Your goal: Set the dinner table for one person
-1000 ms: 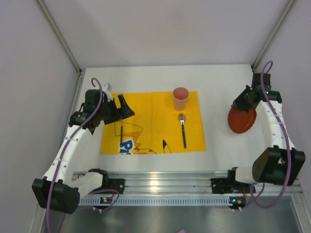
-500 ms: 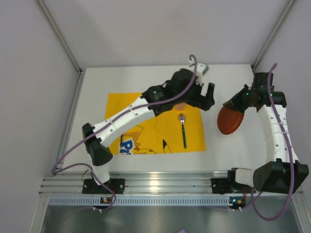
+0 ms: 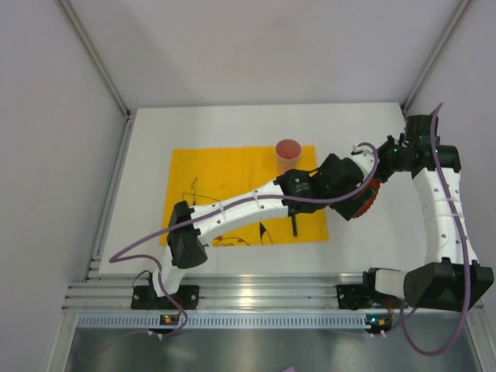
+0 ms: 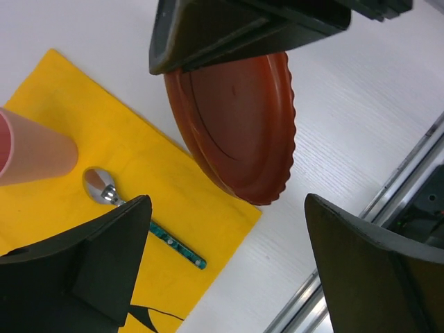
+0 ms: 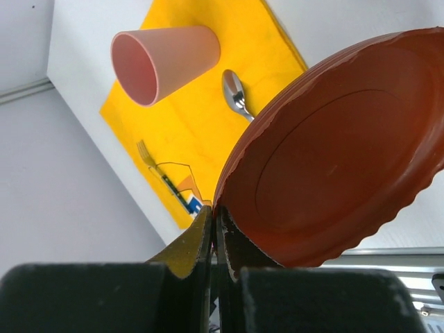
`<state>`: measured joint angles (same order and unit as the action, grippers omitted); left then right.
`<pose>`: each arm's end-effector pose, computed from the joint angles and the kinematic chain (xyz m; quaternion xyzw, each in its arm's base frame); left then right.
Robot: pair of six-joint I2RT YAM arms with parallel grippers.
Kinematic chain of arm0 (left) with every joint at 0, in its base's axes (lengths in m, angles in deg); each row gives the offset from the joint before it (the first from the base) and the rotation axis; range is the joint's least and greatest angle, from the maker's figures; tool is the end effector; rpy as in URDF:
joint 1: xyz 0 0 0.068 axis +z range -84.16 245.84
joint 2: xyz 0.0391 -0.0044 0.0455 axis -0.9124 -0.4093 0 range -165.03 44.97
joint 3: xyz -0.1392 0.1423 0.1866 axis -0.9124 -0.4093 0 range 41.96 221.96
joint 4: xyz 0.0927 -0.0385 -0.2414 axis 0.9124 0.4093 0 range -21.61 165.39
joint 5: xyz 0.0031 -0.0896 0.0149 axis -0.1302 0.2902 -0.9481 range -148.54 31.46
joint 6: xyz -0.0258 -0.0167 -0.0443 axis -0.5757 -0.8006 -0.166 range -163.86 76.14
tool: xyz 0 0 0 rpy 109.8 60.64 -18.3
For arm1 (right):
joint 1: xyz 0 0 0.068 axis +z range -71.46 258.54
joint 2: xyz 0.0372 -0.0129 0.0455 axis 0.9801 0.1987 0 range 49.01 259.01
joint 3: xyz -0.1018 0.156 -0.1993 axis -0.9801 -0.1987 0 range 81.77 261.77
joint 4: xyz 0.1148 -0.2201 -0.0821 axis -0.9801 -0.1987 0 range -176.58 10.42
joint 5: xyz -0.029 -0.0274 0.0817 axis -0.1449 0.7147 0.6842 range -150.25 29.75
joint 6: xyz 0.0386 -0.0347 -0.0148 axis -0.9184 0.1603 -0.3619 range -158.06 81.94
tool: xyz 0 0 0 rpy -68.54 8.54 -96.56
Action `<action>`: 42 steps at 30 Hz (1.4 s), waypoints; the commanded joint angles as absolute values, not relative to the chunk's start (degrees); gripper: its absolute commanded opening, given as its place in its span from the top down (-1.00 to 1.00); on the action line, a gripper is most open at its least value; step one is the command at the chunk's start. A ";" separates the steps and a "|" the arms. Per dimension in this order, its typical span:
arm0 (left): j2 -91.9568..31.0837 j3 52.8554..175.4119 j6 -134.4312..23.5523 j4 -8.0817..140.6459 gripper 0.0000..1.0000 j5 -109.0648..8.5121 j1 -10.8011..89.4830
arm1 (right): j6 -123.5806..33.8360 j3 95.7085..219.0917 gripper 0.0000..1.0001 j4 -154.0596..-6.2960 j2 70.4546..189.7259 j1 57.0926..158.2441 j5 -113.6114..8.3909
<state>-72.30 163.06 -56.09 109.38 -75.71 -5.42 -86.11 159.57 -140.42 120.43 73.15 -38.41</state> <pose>0.1602 -0.4393 0.3592 0.3785 0.8034 -0.1931 0.4172 0.2352 -0.0089 0.3634 0.3688 0.8612 0.2771 0.2136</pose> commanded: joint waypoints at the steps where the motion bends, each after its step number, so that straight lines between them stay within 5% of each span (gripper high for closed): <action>1: -72.54 165.36 -54.49 109.08 -0.92 -78.93 -5.00 | -86.92 162.54 1.00 -140.93 118.88 73.71 -35.21; 8: -71.84 163.78 -54.41 107.06 -0.05 -78.58 -5.00 | -86.92 161.84 1.00 -141.81 118.27 73.71 -33.36; 13: -71.31 163.52 -54.58 106.44 0.97 -78.75 -5.00 | -86.75 160.78 1.00 -141.90 118.09 73.71 -33.27; 21: -71.22 162.90 -54.49 106.44 1.00 -78.58 -5.00 | -86.84 160.87 1.00 -141.81 117.48 73.71 -32.13; 22: -71.05 162.81 -54.41 106.53 1.00 -78.58 -5.00 | -86.75 160.87 0.88 -141.81 117.39 73.71 -31.34; 24: -71.05 162.55 -54.32 106.53 1.00 -78.66 -5.00 | -86.31 161.22 0.33 -141.81 117.65 73.71 -30.11; 25: -70.87 162.46 -54.41 106.70 1.00 -78.84 -5.00 | -86.05 161.39 -0.17 -141.90 117.57 73.79 -29.50; 28: -70.70 162.20 -54.41 106.88 1.00 -79.45 -5.00 | -84.82 163.67 -0.63 -142.94 117.65 73.71 -28.61; 42: -60.70 149.92 -59.41 109.08 1.00 -81.65 1.93 | -80.50 195.41 -0.75 -153.52 121.88 70.20 -28.36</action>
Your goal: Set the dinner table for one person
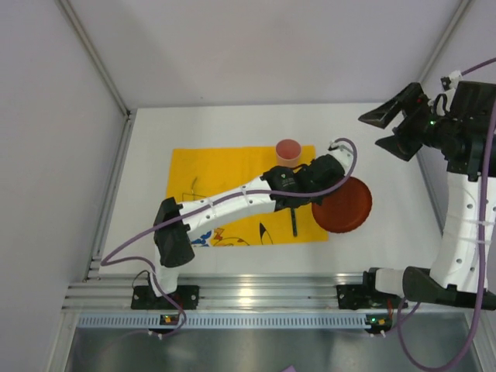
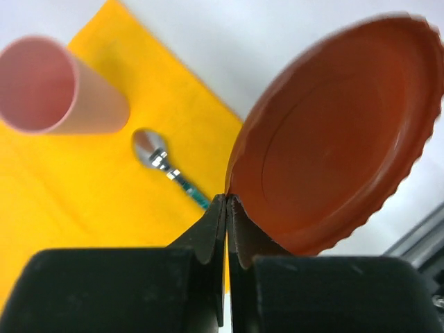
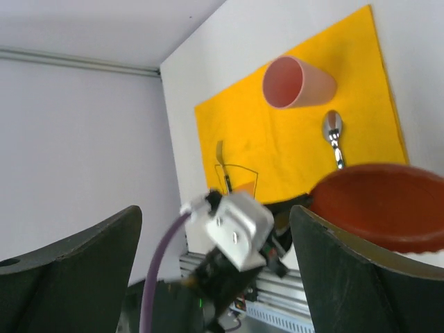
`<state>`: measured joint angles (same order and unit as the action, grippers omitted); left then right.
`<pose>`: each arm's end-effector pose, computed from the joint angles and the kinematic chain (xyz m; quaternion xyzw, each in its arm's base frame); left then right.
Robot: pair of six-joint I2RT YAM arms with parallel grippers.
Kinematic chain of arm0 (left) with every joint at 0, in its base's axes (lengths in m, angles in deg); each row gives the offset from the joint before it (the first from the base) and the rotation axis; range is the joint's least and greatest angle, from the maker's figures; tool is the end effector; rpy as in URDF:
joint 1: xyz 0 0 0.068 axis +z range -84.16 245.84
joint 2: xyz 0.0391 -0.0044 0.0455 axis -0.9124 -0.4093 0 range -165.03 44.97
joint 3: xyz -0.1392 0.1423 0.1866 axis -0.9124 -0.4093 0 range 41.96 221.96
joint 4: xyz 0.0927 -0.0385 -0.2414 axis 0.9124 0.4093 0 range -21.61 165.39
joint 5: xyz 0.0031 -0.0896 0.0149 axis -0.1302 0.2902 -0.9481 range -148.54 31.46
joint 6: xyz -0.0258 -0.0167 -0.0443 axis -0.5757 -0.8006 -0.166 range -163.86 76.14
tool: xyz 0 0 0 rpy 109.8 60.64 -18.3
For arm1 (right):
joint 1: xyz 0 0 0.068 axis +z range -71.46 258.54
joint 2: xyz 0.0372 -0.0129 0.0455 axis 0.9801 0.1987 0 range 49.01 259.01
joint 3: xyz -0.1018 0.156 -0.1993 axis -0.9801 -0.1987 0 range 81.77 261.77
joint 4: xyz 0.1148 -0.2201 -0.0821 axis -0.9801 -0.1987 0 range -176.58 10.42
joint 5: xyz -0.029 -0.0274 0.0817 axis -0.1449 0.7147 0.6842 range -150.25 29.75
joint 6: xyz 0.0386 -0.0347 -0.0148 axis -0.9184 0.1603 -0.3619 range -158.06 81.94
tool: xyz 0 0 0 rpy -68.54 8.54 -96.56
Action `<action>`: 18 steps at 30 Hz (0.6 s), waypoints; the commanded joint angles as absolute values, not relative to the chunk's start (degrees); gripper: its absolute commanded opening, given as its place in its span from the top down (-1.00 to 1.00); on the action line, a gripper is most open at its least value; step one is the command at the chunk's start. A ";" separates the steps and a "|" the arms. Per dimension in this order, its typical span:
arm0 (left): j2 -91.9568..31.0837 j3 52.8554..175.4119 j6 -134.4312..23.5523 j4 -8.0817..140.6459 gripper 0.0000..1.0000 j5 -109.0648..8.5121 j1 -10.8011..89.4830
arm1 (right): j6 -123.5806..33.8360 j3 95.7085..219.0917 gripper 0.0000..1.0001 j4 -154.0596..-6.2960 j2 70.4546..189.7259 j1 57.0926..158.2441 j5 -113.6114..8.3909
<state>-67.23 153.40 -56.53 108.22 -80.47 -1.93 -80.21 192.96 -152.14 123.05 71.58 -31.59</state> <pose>0.1814 -0.4085 0.3451 0.3421 0.8275 -0.1330 0.4248 0.1929 -0.0063 0.5021 0.2546 0.8303 0.3440 0.3571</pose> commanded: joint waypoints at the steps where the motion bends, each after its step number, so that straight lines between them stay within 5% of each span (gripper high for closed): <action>1: -59.54 148.42 -59.85 109.08 1.00 -81.91 2.99 | -81.12 194.89 -0.75 -152.45 121.35 70.02 -26.08; 12: -37.93 124.70 -63.20 112.24 1.00 -80.52 25.13 | -80.60 181.28 -0.75 -146.56 116.16 68.08 -22.90; 18: -36.06 116.78 -63.89 110.93 1.00 -75.52 34.54 | -80.69 178.10 -0.74 -144.89 116.86 68.08 -22.81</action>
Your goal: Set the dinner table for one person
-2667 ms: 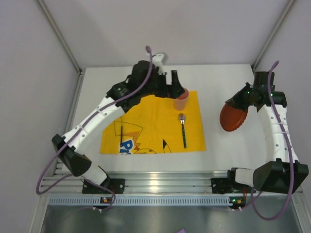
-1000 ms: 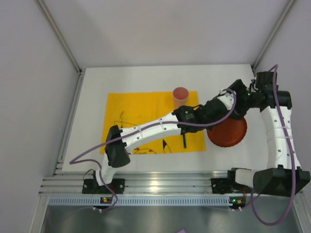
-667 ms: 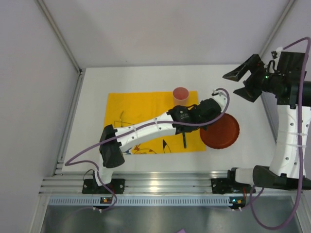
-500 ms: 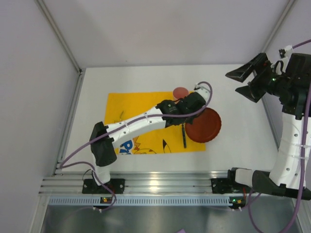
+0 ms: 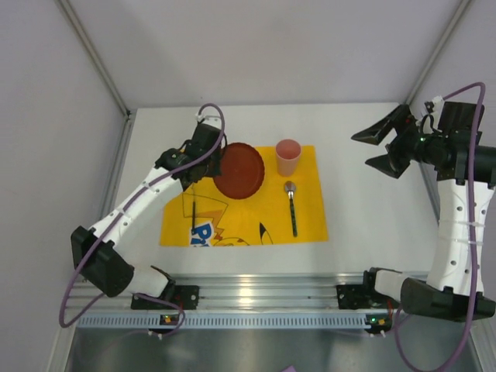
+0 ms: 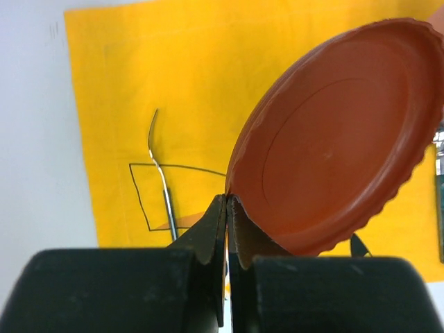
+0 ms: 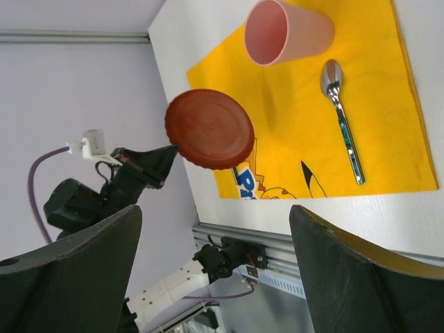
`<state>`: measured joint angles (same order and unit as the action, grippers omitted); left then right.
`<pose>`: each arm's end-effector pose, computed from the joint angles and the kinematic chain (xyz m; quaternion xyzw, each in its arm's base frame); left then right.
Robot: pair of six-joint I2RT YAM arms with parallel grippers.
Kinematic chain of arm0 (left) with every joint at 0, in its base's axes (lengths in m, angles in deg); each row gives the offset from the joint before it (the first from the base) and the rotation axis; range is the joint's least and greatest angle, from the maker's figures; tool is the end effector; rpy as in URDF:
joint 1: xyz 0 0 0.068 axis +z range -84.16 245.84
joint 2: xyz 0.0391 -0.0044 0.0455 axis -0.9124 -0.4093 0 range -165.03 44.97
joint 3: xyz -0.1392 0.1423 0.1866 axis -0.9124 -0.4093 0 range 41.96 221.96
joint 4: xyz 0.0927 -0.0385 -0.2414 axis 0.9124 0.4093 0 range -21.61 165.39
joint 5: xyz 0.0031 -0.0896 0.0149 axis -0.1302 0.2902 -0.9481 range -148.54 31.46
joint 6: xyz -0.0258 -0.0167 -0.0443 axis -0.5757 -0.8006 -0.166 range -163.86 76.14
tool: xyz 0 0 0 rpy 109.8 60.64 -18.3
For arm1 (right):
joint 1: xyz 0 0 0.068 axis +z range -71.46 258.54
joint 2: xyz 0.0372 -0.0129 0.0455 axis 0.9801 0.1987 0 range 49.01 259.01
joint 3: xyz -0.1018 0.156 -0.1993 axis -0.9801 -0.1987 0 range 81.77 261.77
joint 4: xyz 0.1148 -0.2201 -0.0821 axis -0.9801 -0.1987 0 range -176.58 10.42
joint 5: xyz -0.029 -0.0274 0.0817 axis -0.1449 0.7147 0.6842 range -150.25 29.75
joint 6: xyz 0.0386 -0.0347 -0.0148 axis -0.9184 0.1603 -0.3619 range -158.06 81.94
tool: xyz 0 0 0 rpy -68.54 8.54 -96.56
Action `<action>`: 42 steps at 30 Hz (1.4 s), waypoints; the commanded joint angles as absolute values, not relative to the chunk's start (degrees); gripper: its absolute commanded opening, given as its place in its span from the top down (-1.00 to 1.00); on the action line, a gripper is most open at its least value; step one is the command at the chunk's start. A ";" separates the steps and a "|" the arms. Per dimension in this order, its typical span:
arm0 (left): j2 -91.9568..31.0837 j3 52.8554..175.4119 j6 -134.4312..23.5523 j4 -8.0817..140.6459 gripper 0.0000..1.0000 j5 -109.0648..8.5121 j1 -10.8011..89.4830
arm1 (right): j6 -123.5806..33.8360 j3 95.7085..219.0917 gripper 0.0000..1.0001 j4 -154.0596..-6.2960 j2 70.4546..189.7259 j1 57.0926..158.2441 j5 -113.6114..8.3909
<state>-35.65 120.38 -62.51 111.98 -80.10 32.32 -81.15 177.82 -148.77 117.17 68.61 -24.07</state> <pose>0.2563 -0.1540 0.3479 0.0480 0.9116 -0.0069 0.4081 0.1883 -0.0116 0.4583 0.2720 0.8321 0.3830 0.2949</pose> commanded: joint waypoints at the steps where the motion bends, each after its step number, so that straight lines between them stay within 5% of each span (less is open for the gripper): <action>1: -36.24 115.89 -64.25 110.40 1.00 -74.11 35.42 | -80.51 178.09 -0.74 -144.89 117.12 68.00 -22.98; 13: -46.69 109.46 -69.26 103.45 1.00 -61.18 38.77 | -78.31 173.97 -0.74 -144.62 117.56 67.91 -24.39; 21: -52.76 110.34 -67.95 105.65 0.99 -67.75 39.65 | -76.91 171.94 -0.74 -144.80 117.48 67.56 -24.39; 24: -53.38 110.17 -67.77 105.92 0.70 -69.17 40.35 | -76.64 170.98 -0.74 -144.88 117.39 67.64 -24.22; 27: -53.29 110.17 -68.20 105.65 0.11 -69.52 40.79 | -76.20 170.45 -0.74 -145.06 117.21 67.73 -24.30; 28: -53.21 110.34 -68.38 105.65 -0.34 -69.44 40.79 | -76.03 170.19 -0.73 -145.06 117.13 67.82 -24.39; 31: -52.33 112.18 -68.99 107.75 -0.67 -69.17 40.70 | -75.50 170.10 -0.73 -145.32 116.69 68.52 -25.09; 35: -47.34 117.97 -70.58 110.66 -0.98 -69.52 40.18 | -74.36 171.23 -0.71 -144.45 115.46 71.76 -27.11; 42: -37.31 124.75 -70.49 113.82 -0.98 -68.56 39.12 | -68.92 172.12 -0.73 -138.91 108.44 79.76 -30.45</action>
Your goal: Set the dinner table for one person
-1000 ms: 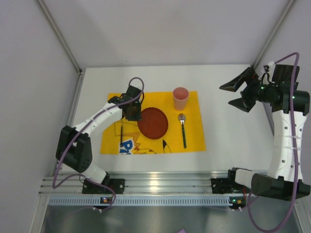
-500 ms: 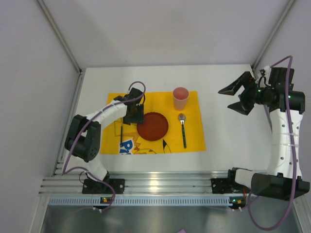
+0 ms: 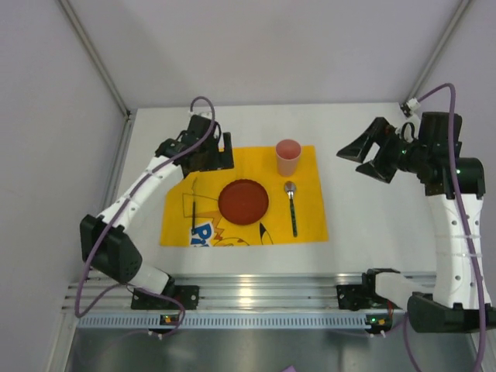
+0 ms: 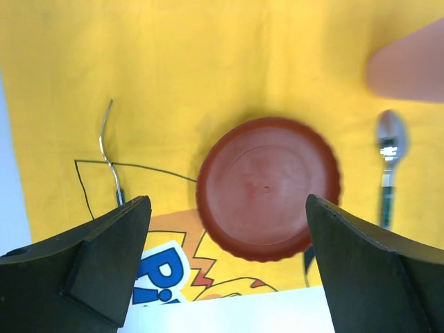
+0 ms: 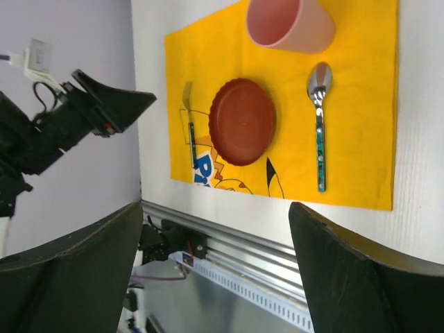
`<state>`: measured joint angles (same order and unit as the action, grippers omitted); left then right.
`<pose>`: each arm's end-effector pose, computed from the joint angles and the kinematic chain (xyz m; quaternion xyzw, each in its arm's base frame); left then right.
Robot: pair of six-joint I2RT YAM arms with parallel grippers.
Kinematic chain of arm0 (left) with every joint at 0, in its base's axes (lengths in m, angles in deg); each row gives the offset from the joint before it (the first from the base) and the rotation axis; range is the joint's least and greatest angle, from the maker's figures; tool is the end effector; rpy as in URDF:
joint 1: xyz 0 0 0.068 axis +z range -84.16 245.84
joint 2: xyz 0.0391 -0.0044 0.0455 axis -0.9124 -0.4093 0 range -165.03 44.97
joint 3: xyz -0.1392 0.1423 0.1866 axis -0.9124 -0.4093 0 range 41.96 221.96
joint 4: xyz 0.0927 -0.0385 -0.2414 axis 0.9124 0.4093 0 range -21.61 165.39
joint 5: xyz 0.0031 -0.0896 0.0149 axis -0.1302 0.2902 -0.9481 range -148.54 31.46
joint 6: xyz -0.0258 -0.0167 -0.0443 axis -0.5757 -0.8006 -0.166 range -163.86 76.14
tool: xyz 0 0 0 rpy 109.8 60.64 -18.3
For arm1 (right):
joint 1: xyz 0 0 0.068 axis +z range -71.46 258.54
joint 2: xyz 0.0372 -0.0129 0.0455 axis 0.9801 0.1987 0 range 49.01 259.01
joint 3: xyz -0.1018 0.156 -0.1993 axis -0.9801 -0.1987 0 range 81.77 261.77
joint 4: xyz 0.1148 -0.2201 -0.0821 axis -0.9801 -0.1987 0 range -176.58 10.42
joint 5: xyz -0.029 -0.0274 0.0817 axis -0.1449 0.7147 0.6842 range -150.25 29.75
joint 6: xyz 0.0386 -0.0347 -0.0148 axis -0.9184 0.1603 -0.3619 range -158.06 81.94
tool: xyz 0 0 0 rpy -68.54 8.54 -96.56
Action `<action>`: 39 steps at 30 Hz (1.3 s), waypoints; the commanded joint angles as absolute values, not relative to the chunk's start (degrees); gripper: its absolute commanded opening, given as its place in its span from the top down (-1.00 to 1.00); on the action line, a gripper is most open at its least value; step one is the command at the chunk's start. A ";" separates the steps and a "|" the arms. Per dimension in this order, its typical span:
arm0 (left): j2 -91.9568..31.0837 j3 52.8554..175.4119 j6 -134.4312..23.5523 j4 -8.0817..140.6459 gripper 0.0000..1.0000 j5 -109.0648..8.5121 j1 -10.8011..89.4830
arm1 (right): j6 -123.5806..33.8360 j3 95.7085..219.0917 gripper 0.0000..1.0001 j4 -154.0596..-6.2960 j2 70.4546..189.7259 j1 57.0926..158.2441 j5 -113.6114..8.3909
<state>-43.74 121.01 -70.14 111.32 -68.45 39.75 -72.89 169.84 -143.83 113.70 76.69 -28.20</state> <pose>0.3008 -0.1404 0.3090 -0.0293 0.9436 -0.0675 0.3227 0.1876 0.0129 0.4362 0.1661 0.8658 0.3542 0.3119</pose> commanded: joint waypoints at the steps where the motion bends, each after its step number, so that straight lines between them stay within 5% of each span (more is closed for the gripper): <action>1: -34.77 125.37 -70.32 114.09 -0.98 -68.38 38.95 | -68.39 171.60 -0.73 -138.65 107.55 80.55 -30.89; 16: -18.50 113.53 -67.24 104.36 -0.98 -73.57 38.77 | -64.58 152.01 -0.79 -133.55 78.39 86.28 -44.87; 20: -15.07 107.37 -64.08 98.11 -0.98 -73.30 38.77 | -67.15 149.10 -1.00 -134.16 76.52 86.36 -38.91; 39: 1.81 93.82 -69.35 95.98 -0.98 -76.47 38.77 | -70.05 146.19 -0.99 -140.66 68.17 86.63 -42.85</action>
